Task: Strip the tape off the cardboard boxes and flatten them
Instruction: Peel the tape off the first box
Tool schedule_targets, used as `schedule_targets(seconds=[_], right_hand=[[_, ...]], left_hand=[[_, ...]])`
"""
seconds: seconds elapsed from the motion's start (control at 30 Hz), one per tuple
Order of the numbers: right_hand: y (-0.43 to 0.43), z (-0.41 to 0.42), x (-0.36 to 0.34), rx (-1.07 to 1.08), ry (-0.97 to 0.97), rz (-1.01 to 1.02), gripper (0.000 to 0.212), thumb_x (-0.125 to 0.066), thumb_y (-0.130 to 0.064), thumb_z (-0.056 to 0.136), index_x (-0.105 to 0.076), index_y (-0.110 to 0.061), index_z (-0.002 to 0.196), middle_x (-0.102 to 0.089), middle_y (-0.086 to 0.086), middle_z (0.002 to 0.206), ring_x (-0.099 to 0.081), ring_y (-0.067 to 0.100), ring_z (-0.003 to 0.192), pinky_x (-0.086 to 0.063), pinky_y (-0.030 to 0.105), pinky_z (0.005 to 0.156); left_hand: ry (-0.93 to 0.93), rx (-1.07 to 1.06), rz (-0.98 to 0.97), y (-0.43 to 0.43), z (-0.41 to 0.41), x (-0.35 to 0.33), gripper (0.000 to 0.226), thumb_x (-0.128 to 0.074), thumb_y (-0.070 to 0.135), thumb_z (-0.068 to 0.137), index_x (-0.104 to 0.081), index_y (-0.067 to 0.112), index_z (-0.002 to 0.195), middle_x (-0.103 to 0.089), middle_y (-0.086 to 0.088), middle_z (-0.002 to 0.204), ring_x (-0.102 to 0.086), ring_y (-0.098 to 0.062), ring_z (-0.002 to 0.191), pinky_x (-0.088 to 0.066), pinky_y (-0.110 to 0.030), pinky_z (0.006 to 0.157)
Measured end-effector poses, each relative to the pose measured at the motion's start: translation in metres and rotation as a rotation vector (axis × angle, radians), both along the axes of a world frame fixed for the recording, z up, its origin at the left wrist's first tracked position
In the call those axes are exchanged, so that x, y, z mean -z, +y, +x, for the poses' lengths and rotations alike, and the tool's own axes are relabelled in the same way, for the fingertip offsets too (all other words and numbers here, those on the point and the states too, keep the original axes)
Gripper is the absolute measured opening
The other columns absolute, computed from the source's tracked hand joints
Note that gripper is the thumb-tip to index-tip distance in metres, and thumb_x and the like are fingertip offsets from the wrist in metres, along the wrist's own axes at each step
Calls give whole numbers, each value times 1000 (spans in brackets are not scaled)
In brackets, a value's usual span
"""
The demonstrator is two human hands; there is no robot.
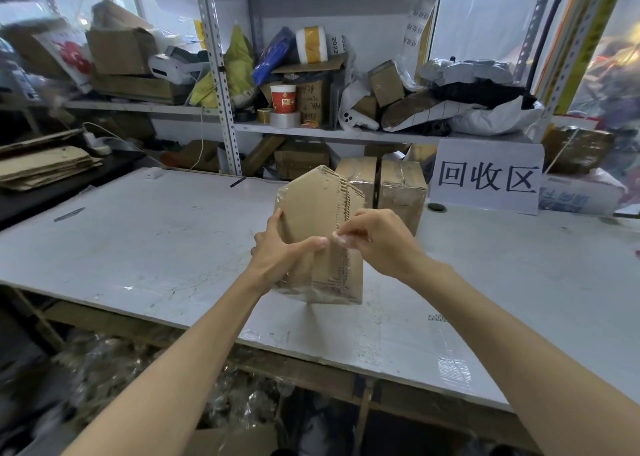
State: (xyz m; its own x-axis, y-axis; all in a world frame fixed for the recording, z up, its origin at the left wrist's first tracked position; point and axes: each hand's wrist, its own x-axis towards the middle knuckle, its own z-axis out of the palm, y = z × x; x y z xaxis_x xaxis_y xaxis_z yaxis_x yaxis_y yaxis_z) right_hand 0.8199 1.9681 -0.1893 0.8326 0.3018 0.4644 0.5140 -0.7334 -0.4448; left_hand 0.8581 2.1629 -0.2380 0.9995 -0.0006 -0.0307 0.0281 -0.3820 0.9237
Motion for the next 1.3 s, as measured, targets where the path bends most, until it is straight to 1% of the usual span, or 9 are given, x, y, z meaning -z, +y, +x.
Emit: schedule_targets(seconds=[0.1,0.17,0.27,0.43,0.6,0.73,0.97,1.1,1.3], right_hand=[[-2,-1,-6,-67,210,-97,8,-69,-7,84,-76,-9,88,-69,3,78,-62,16,74,-51,29,67],[-1,-3,-7,-47,227,22,12,-75,-11,79,-74,-13,90,-70,1,73,-64,12,69,-52,28,66],[-2,-4,-5,150,25,165,33,-88,-19,63,-68,-17,88,-66,-3,82,-62,11,70,-52,29,67],[8,-7,8,97,-123,113,7,-78,-12,76,-73,-9,80,-70,2,79,-63,14,70,-57,34,72],[0,-12,18,4,-23,60,47,-88,-22,63,-71,-6,104,-62,4,98,-61,17,79,-54,25,69],[8,-12,17,83,-200,-122,23,-78,-12,74,-69,-2,93,-62,10,91,-59,25,80,-49,32,67],[6,-15,17,-93,63,-247,17,-55,-13,91,-70,-5,89,-59,5,93,-53,23,88,-46,37,76],[0,-8,19,-62,198,-152,11,-65,-10,86,-72,-13,94,-50,0,99,-41,19,97,-40,28,85],[11,-21,36,113,6,247,20,-71,-7,80,-67,-13,99,-72,-1,84,-67,16,82,-54,30,68]], left_hand=[[-4,3,-18,0,-1,2,128,-77,72,43,-16,42,152,-34,-6,145,-41,-35,131,-49,-55,99],[0,36,-27,2,-3,2,128,-78,70,43,-15,44,151,-33,-5,145,-42,-34,129,-50,-55,97],[4,96,-42,5,-4,1,131,-81,68,41,-16,44,152,-32,-4,147,-44,-32,129,-50,-54,99],[35,124,-40,3,-8,0,136,-76,73,43,-6,41,155,-25,0,154,-39,-29,134,-45,-53,105],[92,162,80,8,-9,0,145,-75,77,39,10,46,152,-20,-3,150,-37,-31,134,-46,-47,104],[35,109,64,5,-13,4,141,-76,78,38,1,49,153,-30,-6,146,-43,-30,130,-48,-47,103],[25,-10,-160,7,-16,4,136,-84,68,39,-16,40,154,-40,-7,142,-49,-31,126,-50,-53,98],[44,-23,-156,2,-18,4,140,-82,69,37,-12,39,155,-38,-7,141,-47,-31,126,-50,-52,100],[91,-15,-267,8,-22,11,139,-83,67,39,-10,40,154,-42,-8,143,-47,-31,130,-47,-51,103]])
